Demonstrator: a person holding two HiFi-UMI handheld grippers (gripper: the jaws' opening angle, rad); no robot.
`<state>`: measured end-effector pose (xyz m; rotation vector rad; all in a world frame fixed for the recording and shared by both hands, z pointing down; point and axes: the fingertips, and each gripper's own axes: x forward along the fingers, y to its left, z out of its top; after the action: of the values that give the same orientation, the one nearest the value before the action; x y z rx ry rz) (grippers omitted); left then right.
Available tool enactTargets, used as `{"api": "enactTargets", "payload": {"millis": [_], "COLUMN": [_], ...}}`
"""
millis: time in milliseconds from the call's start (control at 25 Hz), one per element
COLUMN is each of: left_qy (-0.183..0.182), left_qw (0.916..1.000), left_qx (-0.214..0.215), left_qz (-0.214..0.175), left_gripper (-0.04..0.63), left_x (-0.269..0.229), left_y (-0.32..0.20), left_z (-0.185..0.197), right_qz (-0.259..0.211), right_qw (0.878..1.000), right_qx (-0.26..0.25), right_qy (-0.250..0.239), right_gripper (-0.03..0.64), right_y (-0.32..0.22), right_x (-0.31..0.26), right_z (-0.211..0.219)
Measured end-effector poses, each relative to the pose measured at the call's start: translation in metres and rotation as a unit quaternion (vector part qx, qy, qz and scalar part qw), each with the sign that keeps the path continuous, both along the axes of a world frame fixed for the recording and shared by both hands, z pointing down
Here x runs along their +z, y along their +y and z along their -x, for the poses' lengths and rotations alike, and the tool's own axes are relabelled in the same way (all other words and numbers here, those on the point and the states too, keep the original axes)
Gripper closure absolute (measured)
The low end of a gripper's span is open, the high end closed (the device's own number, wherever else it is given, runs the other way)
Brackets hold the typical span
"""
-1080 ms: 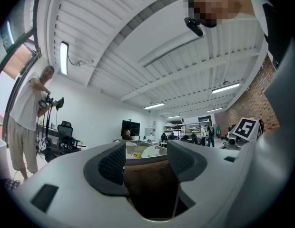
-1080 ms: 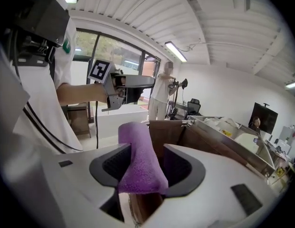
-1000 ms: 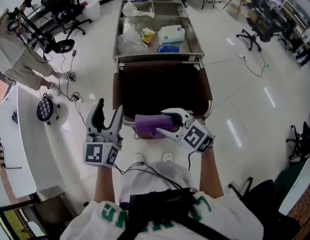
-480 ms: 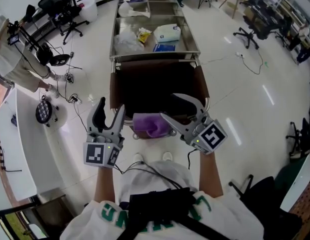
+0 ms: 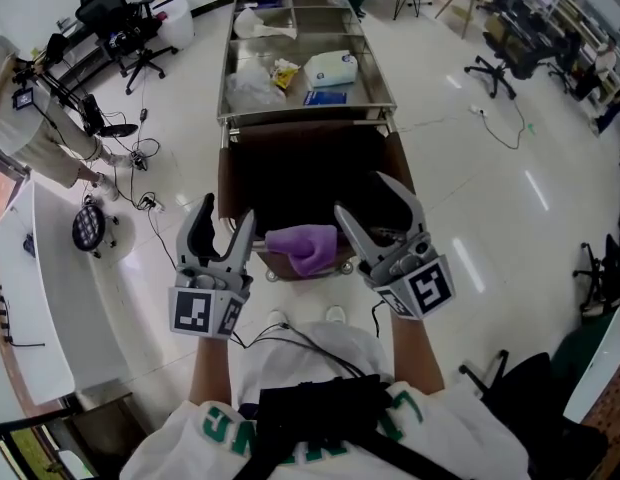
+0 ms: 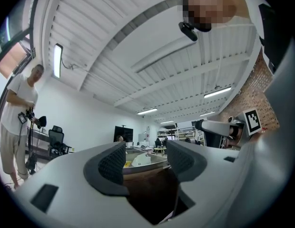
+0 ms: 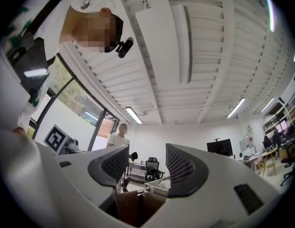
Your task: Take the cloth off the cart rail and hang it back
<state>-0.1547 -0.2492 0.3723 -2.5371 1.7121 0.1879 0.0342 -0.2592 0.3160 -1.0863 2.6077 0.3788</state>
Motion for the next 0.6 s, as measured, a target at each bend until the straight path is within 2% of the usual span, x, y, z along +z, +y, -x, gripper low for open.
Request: {"api": "enactTargets", "payload": {"millis": [440, 600], "left_qy": [-0.004, -0.008], "left_qw": [0.9997, 0.9998], "left_qx": [0.000, -0.003], "left_qz": [-0.024, -0.016], "left_gripper": [0.325, 0.325], "left_x": [-0.008, -0.005], "left_y": [0.003, 0.004], "left_z": [-0.005, -0.007], "right_qz": [0.023, 0.041], "right_qw": [0.999, 0.998], "right_qx": [0.032, 0.053], "right_qy": [0.015, 0.022], "right_gripper": [0.354, 0.354], "right_y": [-0.007, -0.013], "right_x": [0.013, 0.023], "right_z": [-0.007, -0.012]}}
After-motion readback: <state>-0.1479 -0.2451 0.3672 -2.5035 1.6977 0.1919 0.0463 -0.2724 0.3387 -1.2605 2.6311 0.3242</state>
